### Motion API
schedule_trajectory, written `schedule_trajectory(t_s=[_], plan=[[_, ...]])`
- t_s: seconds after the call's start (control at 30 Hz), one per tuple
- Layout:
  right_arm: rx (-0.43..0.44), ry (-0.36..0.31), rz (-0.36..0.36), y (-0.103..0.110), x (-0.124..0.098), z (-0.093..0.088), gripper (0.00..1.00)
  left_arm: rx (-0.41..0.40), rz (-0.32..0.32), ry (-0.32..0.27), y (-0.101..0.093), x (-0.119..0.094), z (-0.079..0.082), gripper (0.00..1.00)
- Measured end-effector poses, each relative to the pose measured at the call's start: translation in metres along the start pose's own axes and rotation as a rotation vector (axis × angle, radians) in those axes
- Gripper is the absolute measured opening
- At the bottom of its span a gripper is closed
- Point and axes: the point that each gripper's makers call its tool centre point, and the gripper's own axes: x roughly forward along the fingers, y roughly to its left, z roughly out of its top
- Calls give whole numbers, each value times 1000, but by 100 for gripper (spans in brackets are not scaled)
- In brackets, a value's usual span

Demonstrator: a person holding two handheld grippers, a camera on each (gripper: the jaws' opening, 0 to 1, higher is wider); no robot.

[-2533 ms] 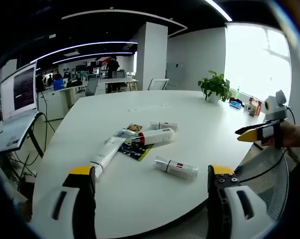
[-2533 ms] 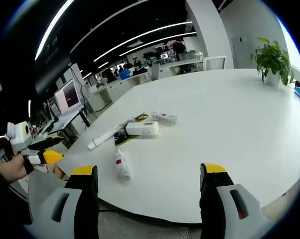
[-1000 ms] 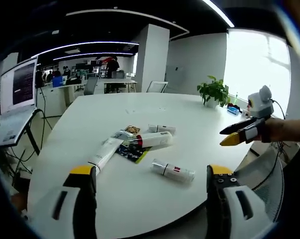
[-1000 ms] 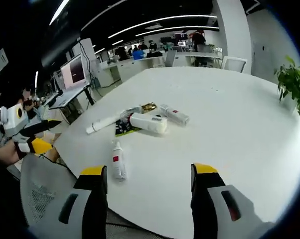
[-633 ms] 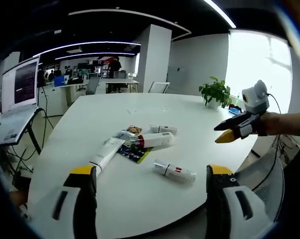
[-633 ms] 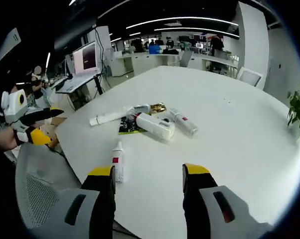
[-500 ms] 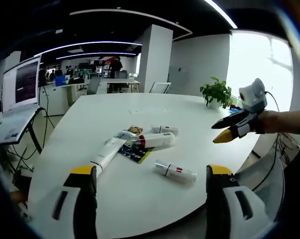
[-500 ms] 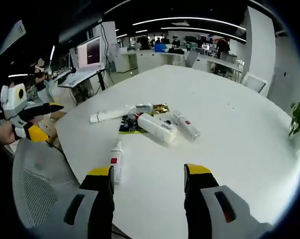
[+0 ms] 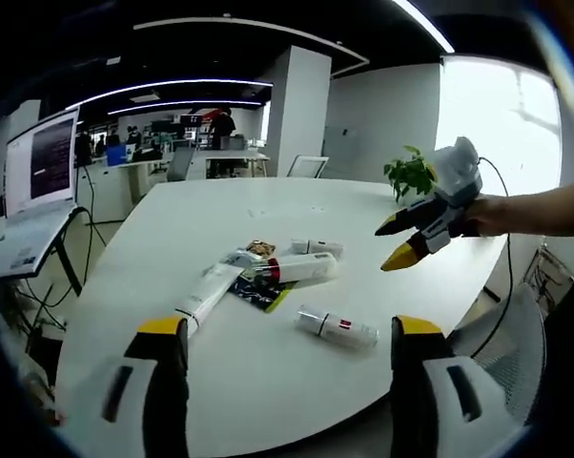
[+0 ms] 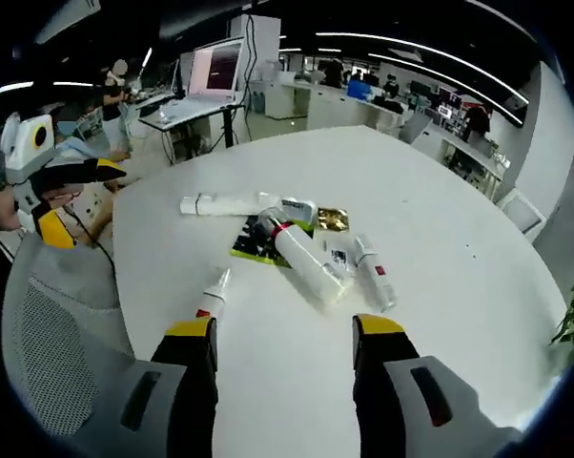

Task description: Arrange the skincare products in the storage area until every visible bottle or jar stands upright without overlapping.

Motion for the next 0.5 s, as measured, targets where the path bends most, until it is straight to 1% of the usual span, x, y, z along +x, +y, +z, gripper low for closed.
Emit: schedule_trajectory(t_s=[0.1,0.2,0.23,0.33,0.43,0.5], plan=[[-56,27,3,-3,6,2,56,2,2,6,1,1,-1,78],[-90,46,24,-6,14,1,52,-8,0,9,1,1,-2,78],[-111,53,35,-4,16,3,51,-9,2,9,1,1,-2,78],[-136,65,50,-5,22,5,51,-5,3,12,1,2,-3,79],[-138,56,85,-1,29,9,52,-7,0,15,1,2,-3,79],[-148,62,87,-3,33,10,51,-10,1,15,1,2,-3,79]])
